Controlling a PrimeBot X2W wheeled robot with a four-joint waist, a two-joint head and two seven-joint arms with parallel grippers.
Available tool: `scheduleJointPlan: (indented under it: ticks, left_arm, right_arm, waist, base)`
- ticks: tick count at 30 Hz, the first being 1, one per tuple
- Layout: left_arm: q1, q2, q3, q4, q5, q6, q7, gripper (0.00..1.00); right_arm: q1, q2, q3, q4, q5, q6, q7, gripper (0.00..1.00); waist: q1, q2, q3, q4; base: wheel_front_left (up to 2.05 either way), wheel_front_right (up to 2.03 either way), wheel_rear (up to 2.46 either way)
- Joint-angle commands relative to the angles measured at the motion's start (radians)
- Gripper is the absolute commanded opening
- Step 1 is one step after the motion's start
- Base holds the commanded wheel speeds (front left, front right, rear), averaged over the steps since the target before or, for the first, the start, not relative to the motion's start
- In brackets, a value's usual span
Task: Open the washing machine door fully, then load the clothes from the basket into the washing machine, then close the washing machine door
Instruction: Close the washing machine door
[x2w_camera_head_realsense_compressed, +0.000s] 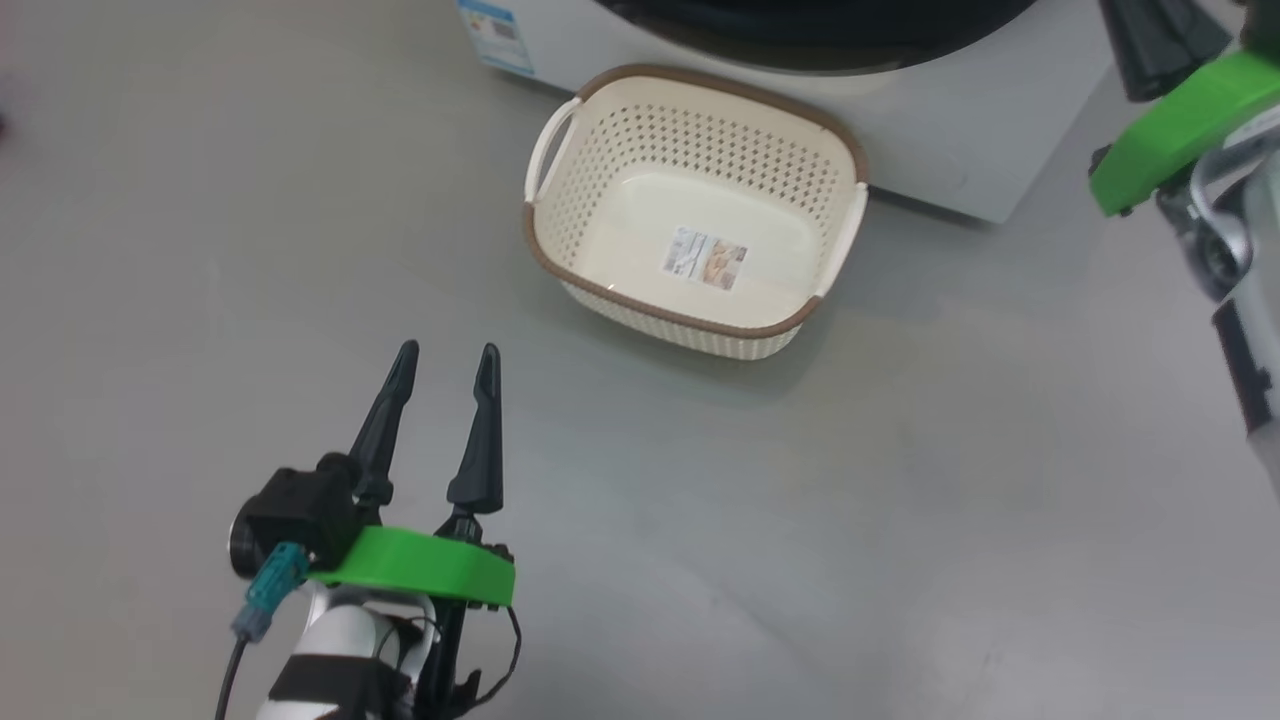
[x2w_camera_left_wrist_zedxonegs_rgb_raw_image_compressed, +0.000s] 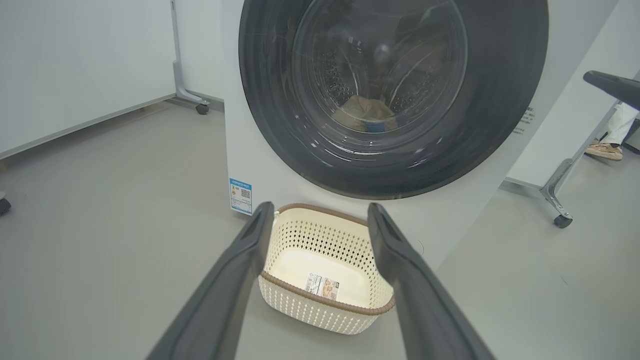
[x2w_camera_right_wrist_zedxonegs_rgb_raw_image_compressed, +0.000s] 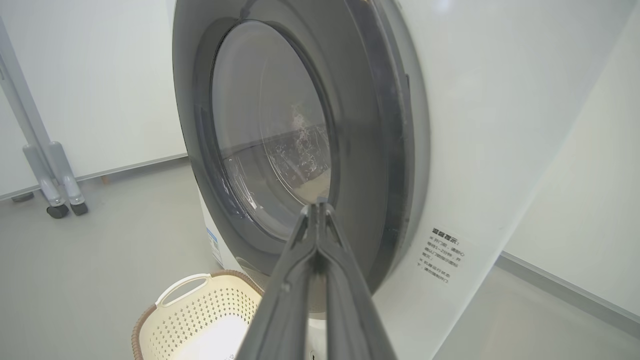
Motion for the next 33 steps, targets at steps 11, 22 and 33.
scheduleJointPlan:
  ticks: [11,22,33]
  left_arm:
    - [0.071,0.063,0.081,-0.032,0.033,0.001,-0.010,1.00]
    - [0.134,0.090,0.120,-0.040,0.039,0.001,-0.010,1.00]
    - [0.185,0.093,0.129,-0.031,0.036,0.001,-0.010,1.00]
  right_arm:
    - [0.367,0.063,-0.086,-0.299,0.066,-0.004,-0.002,0.00]
    - [0.701,0.156,-0.329,-0.495,0.018,-0.004,-0.002,0.00]
    - [0.856,0.225,-0.430,-0.566,-0.012,-0.004,-0.002,1.00]
  waist:
    - [0.0000,-0.0001,-0.202,-0.252]
    - [0.0000,-0.0001,-0.293,-0.380]
    - [0.0000,-0.0001,-0.334,-0.433]
  base:
    - [0.00,0.00,0.00]
    - [0.00,0.00,0.00]
    - [0.00,0.00,0.00]
